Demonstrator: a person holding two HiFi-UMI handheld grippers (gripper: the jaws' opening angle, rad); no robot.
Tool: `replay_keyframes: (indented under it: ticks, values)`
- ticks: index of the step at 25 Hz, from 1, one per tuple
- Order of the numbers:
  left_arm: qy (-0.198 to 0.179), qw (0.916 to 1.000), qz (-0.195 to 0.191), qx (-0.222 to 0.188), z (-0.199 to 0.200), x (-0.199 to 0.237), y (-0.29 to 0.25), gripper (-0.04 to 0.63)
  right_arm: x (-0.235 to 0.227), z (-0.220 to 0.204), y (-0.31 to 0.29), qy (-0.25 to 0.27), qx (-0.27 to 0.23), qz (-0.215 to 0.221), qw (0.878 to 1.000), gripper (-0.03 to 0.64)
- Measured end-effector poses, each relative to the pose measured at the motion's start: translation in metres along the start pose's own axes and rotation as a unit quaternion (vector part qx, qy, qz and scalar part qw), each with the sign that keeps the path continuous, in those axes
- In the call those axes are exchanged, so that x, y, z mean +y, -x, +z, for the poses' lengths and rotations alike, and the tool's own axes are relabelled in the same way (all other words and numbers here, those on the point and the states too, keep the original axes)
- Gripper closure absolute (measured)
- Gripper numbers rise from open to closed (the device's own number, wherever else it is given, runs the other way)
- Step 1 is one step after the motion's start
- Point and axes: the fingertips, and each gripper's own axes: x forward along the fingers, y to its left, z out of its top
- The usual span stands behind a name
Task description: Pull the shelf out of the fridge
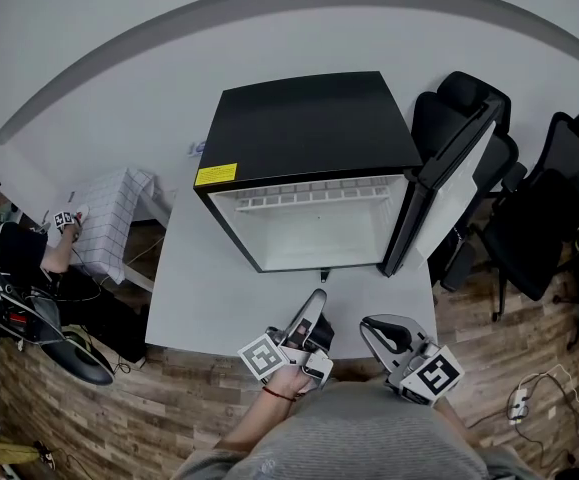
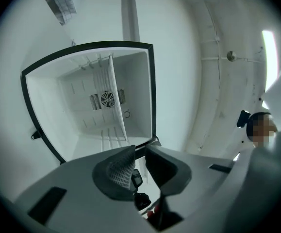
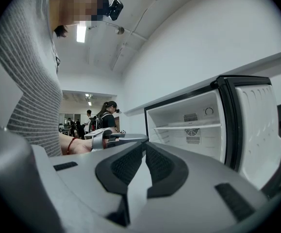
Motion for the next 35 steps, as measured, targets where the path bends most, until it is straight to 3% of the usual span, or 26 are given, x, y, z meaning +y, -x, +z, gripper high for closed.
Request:
replay_keyframes:
  ticks: [6, 26, 32, 35]
  values:
    - [0.020, 0.9991, 0.011, -0.037, 0.035, 0.007, -0.030, 0.472, -0.003, 0.000, -0.001, -0.001, 0.002, -0.002, 1.000, 0.603]
    - [0.034, 0.9955, 0.008, -0.088, 0.078, 0.015, -0.075, 0.459, -0.013, -0.002, -0.002, -0.004, 0.009, -0.006, 1.000, 0.603]
    - [-0.003, 0.9956, 0.034, -0.087, 0.092, 0.036, -0.081, 0.459, -0.017, -0.003, 0.000, -0.007, 0.012, -0.012, 1.000, 0.603]
    - [0.003, 0.9954, 0.033, -0.090, 0.095, 0.036, -0.088, 0.459, -0.018, -0.003, 0.000, -0.006, 0.012, -0.013, 1.000, 0.603]
